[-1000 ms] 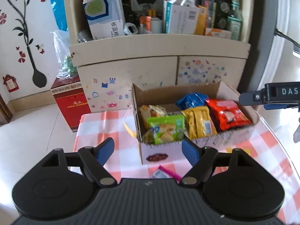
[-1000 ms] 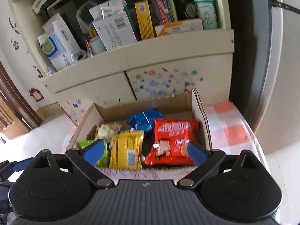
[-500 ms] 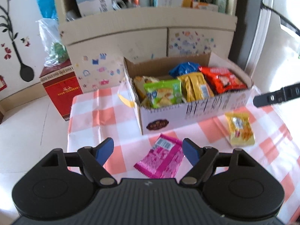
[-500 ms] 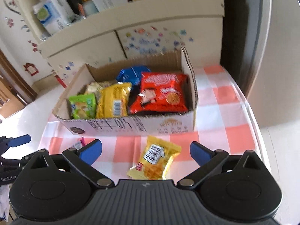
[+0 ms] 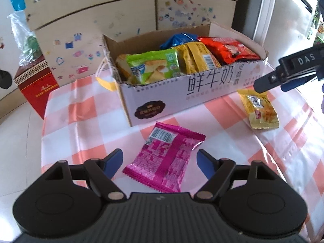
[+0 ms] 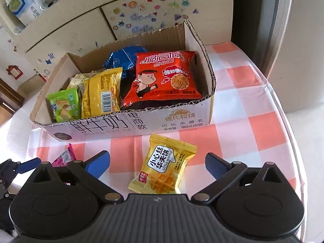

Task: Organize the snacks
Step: 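Withdraw both tools toward the pink bag and yellow waffle bag on the table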

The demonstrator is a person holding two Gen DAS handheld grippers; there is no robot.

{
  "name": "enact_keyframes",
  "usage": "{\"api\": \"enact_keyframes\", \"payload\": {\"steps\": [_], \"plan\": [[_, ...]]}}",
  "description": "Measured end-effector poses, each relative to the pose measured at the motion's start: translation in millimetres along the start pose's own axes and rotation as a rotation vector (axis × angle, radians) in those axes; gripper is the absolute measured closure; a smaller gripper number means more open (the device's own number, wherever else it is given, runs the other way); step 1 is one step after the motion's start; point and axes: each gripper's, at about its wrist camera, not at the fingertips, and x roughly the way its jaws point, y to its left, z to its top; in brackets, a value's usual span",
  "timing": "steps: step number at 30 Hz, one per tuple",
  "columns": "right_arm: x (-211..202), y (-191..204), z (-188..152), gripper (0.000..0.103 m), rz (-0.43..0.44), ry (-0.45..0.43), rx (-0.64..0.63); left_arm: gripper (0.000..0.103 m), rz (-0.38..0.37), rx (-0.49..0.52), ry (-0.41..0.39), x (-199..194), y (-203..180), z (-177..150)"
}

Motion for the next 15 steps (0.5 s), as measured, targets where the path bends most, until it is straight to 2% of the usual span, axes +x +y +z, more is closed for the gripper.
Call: {"api": "enact_keyframes", "payload": {"steps": [6, 15], "plan": [[12.5, 1.4, -1.8, 0.0, -0.049, 0.022, -0.011, 0.024, -0.02, 0.036, 0.021, 14.1, -4.0, 1.0], [27.5, 8.2, -7.4, 0.0, -0.089, 0.051, -0.062, 0.023, -0.025, 0.012, 0.027, 29.9, 0.1, 2.9]]}}
